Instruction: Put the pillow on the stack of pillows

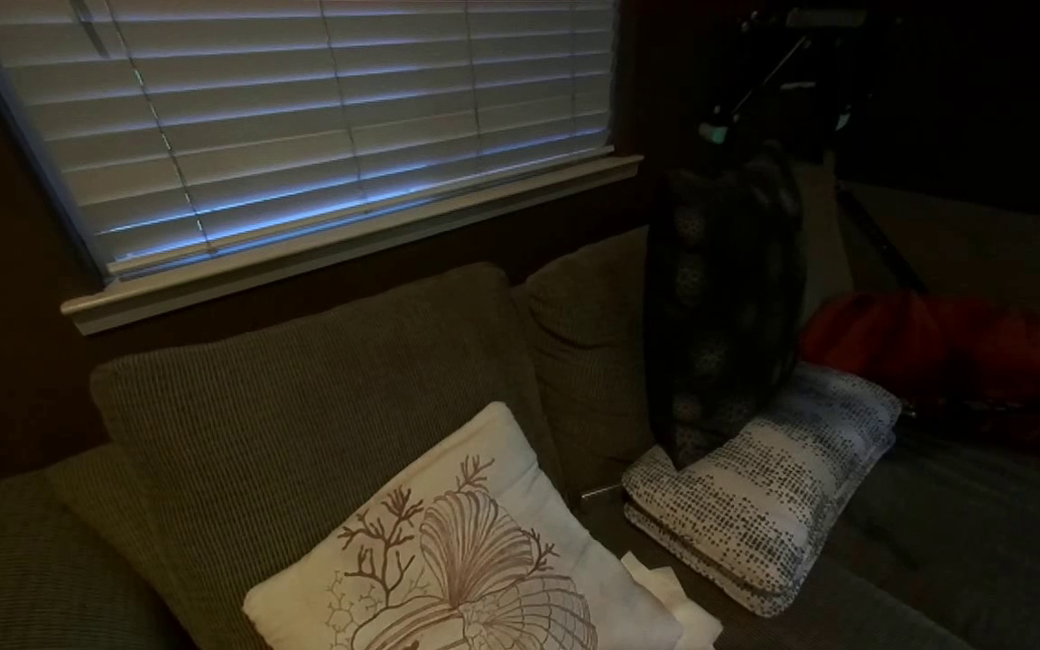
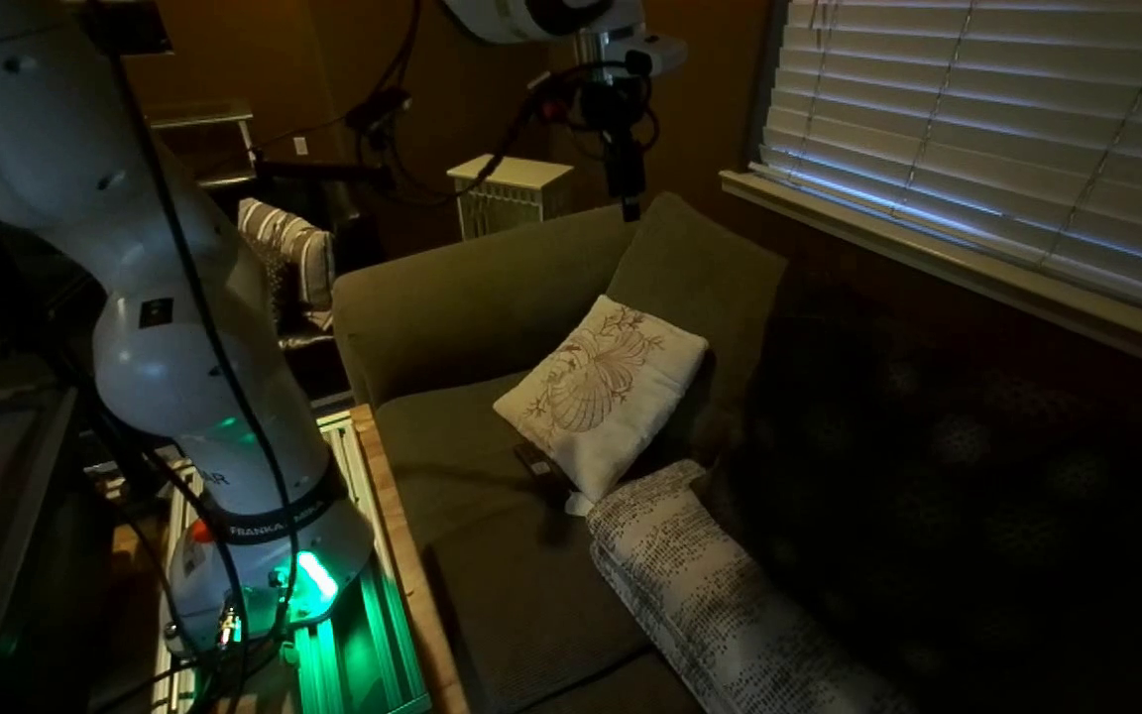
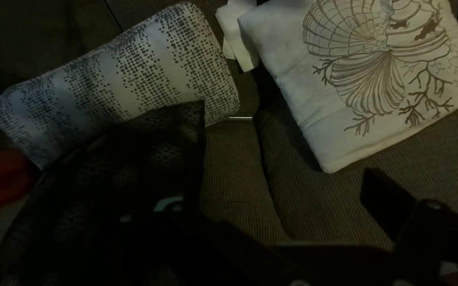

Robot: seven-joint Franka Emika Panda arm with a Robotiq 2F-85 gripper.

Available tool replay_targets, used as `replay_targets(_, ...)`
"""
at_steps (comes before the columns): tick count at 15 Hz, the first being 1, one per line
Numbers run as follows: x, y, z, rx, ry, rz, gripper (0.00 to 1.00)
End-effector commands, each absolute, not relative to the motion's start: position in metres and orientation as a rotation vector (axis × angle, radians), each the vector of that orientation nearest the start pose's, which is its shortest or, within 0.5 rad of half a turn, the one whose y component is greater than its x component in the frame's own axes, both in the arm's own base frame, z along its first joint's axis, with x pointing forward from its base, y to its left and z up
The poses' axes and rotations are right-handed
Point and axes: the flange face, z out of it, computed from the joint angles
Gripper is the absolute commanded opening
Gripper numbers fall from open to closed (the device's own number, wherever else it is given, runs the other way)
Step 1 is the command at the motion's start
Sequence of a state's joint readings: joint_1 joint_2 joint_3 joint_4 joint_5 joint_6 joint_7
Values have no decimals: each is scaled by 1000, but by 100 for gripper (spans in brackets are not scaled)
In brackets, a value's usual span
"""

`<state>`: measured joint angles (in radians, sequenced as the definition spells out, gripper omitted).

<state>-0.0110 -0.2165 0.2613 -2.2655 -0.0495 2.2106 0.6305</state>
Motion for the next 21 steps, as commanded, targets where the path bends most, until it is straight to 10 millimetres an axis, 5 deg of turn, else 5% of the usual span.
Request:
replay_targets(1, 517, 148, 440, -3151, 672, -274, 100)
replay_targets(11, 569, 179, 377, -3194, 639, -187, 100)
replay_targets(13, 559, 175, 378, -3185, 653, -173, 100)
replay_targets(21, 568, 180, 372, -3185, 642, -164, 100)
